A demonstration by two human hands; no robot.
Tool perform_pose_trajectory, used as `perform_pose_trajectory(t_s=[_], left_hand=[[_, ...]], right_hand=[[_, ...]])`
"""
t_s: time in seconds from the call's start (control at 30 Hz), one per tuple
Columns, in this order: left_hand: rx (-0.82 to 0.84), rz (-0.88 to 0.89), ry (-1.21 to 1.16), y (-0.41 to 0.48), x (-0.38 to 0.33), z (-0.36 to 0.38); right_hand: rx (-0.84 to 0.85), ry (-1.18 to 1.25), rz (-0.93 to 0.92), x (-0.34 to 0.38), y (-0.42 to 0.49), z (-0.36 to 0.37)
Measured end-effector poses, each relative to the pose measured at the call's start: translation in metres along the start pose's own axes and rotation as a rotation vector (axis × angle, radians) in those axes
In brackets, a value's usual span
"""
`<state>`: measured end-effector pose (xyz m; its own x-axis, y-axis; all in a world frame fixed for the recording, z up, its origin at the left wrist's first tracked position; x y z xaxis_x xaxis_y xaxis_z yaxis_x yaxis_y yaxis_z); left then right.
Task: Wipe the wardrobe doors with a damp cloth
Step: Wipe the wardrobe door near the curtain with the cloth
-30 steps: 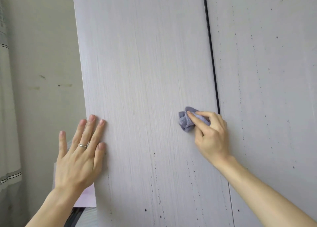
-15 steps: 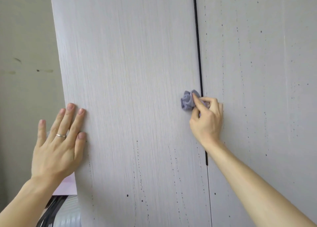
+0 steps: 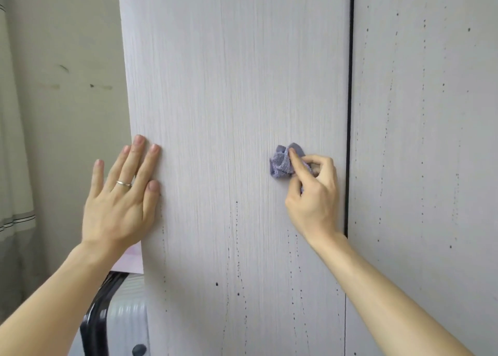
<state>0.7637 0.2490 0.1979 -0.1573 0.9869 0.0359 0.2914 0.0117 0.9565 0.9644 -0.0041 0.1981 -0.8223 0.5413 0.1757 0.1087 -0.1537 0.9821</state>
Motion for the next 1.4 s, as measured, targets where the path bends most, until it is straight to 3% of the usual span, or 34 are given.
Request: perform_pose_trajectory(t_s=[0.07,0.17,0.23,0.43,0.5,0.6,0.67,0.73,0.83,0.9,1.1,1.17,1.2,1.33,1.4], left_hand=[[0.012,-0.033,-0.007,0.001,0.002,0.0],[0.024,-0.04,-0.05,-0.002,0.005,-0.001],[0.03,-0.031,-0.06,-0.003,0.006,-0.002],[0.03,-0.018,-0.09,-0.016,0.003,-0.005],[0.032,0.008,-0.074,-0.029,0.006,-0.005],[0.067,0.012,-0.049,-0.051,0.016,-0.007],[0.074,0.0,-0.052,-0.063,0.018,-0.009],[0.069,-0.014,-0.076,-0.067,0.016,-0.006],[0.034,-0.075,-0.146,-0.069,0.009,0.0],[0.02,-0.105,-0.176,-0.074,0.007,0.003],[0.044,-0.081,-0.195,-0.075,0.018,0.002],[0.049,-0.083,-0.202,-0.075,0.018,0.004],[0.051,-0.088,-0.208,-0.074,0.018,0.006],[0.005,-0.119,-0.222,-0.075,0.015,0.008],[-0.003,-0.122,-0.224,-0.074,0.014,0.006]], right_hand=[[0.003,0.004,-0.051,0.016,-0.023,0.005],[0.089,-0.016,-0.442,0.04,-0.083,0.003],[0.13,-0.03,-0.588,0.049,-0.083,0.003],[0.046,0.02,-0.197,0.08,-0.02,0.021],[0.075,0.026,-0.334,0.086,-0.046,0.023],[0.144,0.027,-0.721,0.092,-0.083,0.019],[0.148,0.038,-0.801,0.101,-0.07,0.021],[0.11,0.03,-0.681,0.115,-0.039,0.025],[0.091,0.074,-0.332,0.139,0.002,0.034],[0.092,0.094,-0.309,0.154,-0.001,0.038],[0.253,0.061,-0.895,0.145,-0.059,0.033],[0.208,0.018,-0.973,0.141,-0.046,0.034],[0.172,0.003,-0.913,0.139,-0.032,0.036],[0.048,0.04,-0.373,0.121,0.005,0.033],[0.066,0.046,-0.44,0.113,-0.025,0.032]])
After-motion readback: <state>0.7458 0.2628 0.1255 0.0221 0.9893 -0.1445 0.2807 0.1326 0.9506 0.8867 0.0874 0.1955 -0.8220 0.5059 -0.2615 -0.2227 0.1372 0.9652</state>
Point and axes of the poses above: each hand's wrist, its own y-axis towards the middle knuckle, its own z-axis out of the palm, x = y × z, the point moved 2 cm from there along y, towards the middle knuckle, and after that the axes turned 15 degrees about -y, right-handed, at the moved point
